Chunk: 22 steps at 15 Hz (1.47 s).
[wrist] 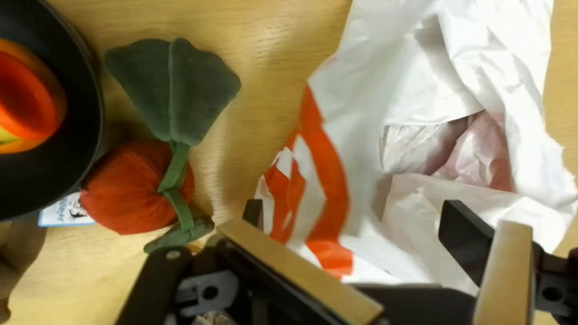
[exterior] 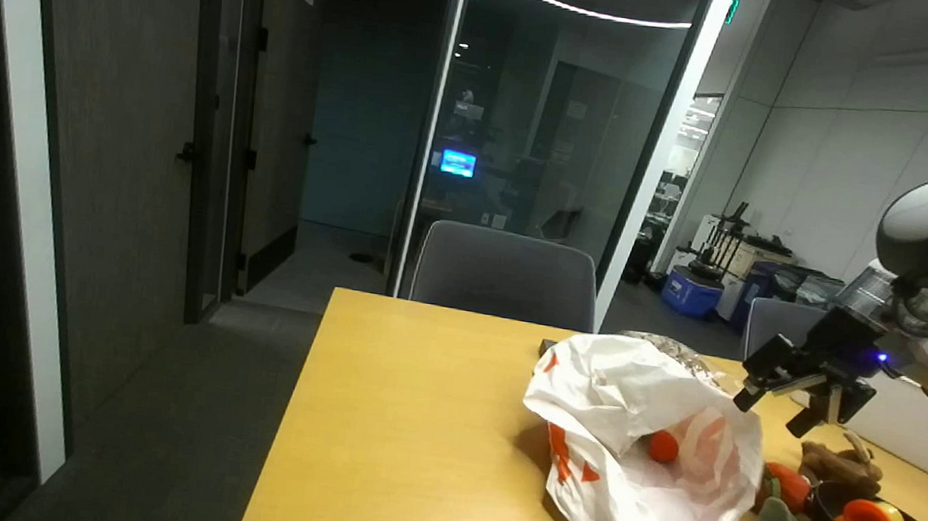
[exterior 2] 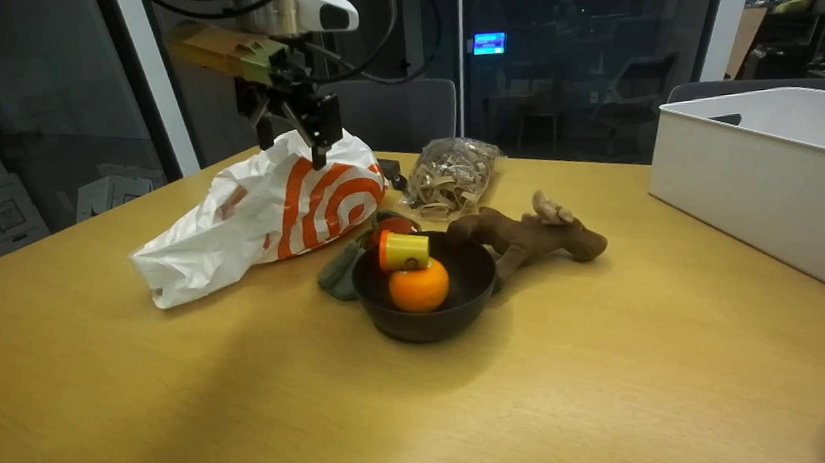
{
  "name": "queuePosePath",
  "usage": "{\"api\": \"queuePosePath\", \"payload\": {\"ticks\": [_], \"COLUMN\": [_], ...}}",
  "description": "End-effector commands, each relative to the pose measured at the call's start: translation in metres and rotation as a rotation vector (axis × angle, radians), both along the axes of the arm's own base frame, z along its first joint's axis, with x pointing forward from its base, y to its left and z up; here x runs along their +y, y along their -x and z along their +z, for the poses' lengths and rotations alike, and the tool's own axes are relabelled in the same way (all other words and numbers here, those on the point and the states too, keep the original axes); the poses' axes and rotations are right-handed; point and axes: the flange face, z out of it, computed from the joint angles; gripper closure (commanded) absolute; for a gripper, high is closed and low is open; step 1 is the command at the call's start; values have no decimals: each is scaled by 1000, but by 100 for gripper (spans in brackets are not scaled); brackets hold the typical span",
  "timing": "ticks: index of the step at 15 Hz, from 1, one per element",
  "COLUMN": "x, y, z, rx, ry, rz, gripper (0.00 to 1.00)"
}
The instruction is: Remove the fruits and container from the plastic and put them in the bowl.
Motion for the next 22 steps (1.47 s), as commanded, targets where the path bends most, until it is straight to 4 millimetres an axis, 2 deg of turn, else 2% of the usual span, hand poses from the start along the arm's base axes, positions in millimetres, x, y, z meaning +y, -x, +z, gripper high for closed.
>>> {"api": "queuePosePath", "payload": {"ticks": [1,4,8,12,15,18,22], "x": [16,46,77,83,93,100,98], "y": [25,23,17,5,-9,-28,-54], "z": [30,28,-14,-67,-95,-111,-113], "rx": [-92,-99,44,199,253,227,126], "ry": [-36,-83,-167,-148,-145,-40,121], "rz": [170,325,483,464,478,412,262], "gripper": [0,0,0,0,0,0,0]}}
